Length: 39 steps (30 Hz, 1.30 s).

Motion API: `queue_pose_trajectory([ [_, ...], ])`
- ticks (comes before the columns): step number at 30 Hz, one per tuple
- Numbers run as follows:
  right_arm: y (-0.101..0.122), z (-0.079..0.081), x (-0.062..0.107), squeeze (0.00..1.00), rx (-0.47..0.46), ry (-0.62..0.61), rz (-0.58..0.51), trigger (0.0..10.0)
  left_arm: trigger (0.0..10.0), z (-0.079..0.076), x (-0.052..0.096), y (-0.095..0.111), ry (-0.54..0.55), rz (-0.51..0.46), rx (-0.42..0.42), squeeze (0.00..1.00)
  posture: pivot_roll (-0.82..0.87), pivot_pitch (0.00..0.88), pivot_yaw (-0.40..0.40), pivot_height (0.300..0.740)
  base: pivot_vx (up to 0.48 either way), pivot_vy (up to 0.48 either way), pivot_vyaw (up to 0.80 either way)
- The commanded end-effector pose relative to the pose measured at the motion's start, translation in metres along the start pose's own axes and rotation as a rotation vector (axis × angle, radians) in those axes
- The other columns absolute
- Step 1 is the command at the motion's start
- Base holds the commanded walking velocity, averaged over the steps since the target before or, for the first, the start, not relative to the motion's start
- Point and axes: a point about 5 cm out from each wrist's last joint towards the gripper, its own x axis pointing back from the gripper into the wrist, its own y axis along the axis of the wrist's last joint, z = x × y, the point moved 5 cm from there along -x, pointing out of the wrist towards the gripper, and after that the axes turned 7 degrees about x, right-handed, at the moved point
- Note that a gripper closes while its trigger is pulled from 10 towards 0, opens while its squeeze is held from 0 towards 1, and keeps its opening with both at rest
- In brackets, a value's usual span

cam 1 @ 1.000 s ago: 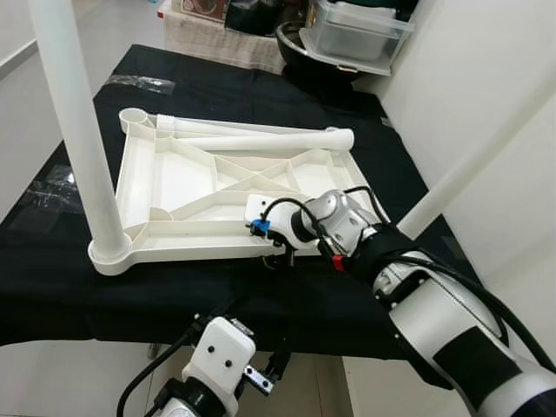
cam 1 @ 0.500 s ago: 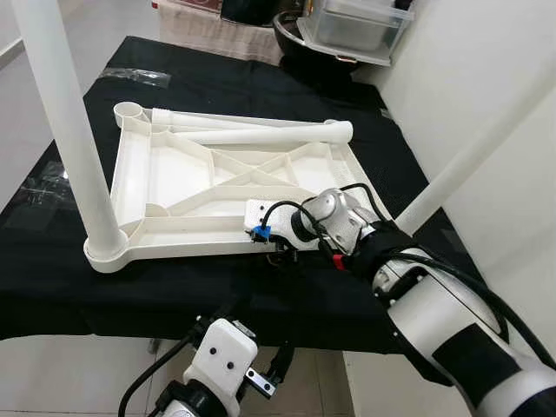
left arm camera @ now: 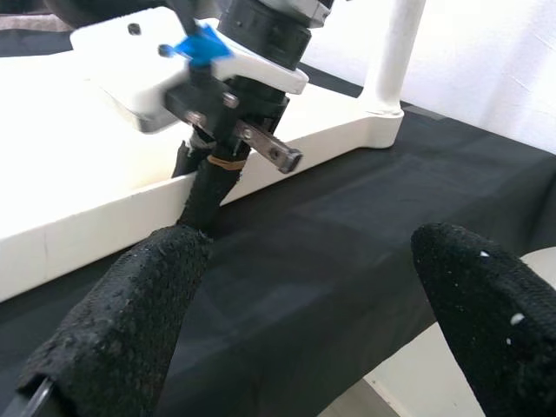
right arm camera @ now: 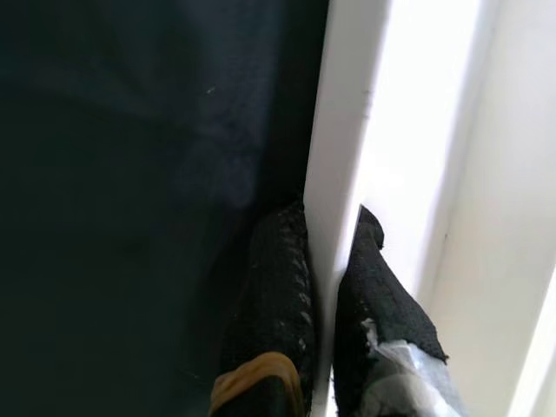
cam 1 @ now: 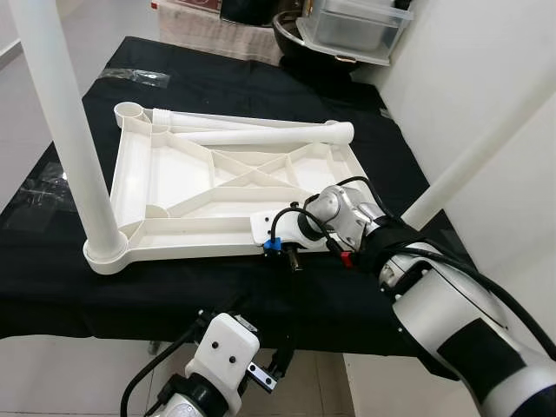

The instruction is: Building children table

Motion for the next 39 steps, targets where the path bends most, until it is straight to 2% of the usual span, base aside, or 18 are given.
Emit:
queue_pose_trajectory([
  [1, -0.015, 0.005, 0.005, 0.0, 0.164, 0.011, 0.087, 0.0, 10.0, -0.003, -0.001, -0.006, 0.0, 0.026, 0.015, 0.0, 0.04, 0.125, -0.25, 0.74, 0.0, 0.0, 0.0],
  [2, -0.015, 0.003, 0.006, 0.0, 0.229, 0.004, 0.102, 0.0, 10.0, -0.002, -0.001, -0.007, 0.001, 0.026, 0.013, 0.0, 0.04, 0.124, -0.249, 0.74, 0.0, 0.0, 0.0],
  [5, -0.017, -0.001, 0.009, 0.0, 0.282, -0.019, 0.124, 0.0, 10.0, -0.002, -0.001, -0.007, 0.001, 0.026, 0.012, 0.0, 0.04, 0.124, -0.247, 0.74, 0.0, 0.0, 0.0],
  [7, -0.022, -0.018, 0.02, 0.0, 0.361, -0.127, 0.176, 0.0, 10.0, -0.001, -0.003, -0.007, 0.002, 0.025, 0.01, 0.0, 0.04, 0.118, -0.244, 0.74, 0.0, 0.0, 0.0],
  [8, -0.022, -0.018, 0.02, 0.0, 0.361, -0.127, 0.176, 0.0, 10.0, -0.001, -0.003, -0.007, 0.002, 0.025, 0.01, 0.0, 0.04, 0.118, -0.244, 0.74, 0.0, 0.0, 0.0],
  [11, -0.026, -0.03, 0.036, 0.0, 0.388, -0.178, 0.189, 0.0, 10.0, -0.001, -0.004, -0.008, 0.004, 0.026, 0.01, 0.0, 0.04, 0.113, -0.244, 0.74, 0.0, 0.0, 0.0],
  [18, -0.032, -0.031, 0.046, 0.0, 0.49, -0.182, 0.215, 0.0, 10.0, 0.0, -0.005, -0.009, 0.003, 0.028, 0.01, 0.0, 0.04, 0.11, -0.238, 0.74, 0.0, 0.0, 0.0],
  [23, -0.031, -0.041, 0.057, 0.0, 0.449, -0.228, 0.212, 0.0, 10.0, 0.001, -0.006, -0.01, 0.004, 0.028, 0.009, 0.0, 0.03, 0.102, -0.232, 0.74, 0.0, 0.0, 0.0],
  [30, -0.045, -0.04, 0.062, 0.0, 0.407, -0.185, 0.291, 0.0, 10.0, 0.001, -0.007, -0.01, 0.008, 0.023, 0.005, 0.0, 0.03, 0.093, -0.236, 0.74, 0.0, 0.0, 0.0],
  [31, -0.051, -0.042, 0.062, 0.0, 0.394, -0.214, 0.329, 10.0, 10.0, 0.001, -0.008, -0.01, 0.008, 0.023, 0.005, 0.0, 0.03, 0.089, -0.24, 0.74, 0.0, 0.0, 0.0],
  [34, -0.049, -0.045, 0.061, 0.0, 0.377, -0.258, 0.315, 10.0, 10.0, 0.001, -0.008, -0.011, 0.01, 0.023, 0.006, 0.0, 0.03, 0.086, -0.238, 0.74, 0.0, 0.0, 0.0],
  [38, -0.052, -0.039, 0.059, 0.0, 0.355, -0.244, 0.306, 10.0, 10.0, 0.001, -0.009, -0.012, 0.008, 0.024, 0.006, 0.0, 0.03, 0.081, -0.233, 0.74, 0.0, 0.0, 0.0],
  [39, -0.05, -0.044, 0.06, 0.0, 0.361, -0.282, 0.303, 10.0, 10.0, 0.001, -0.009, -0.012, 0.008, 0.024, 0.007, 0.0, 0.03, 0.075, -0.231, 0.74, 0.0, 0.0, 0.0],
])
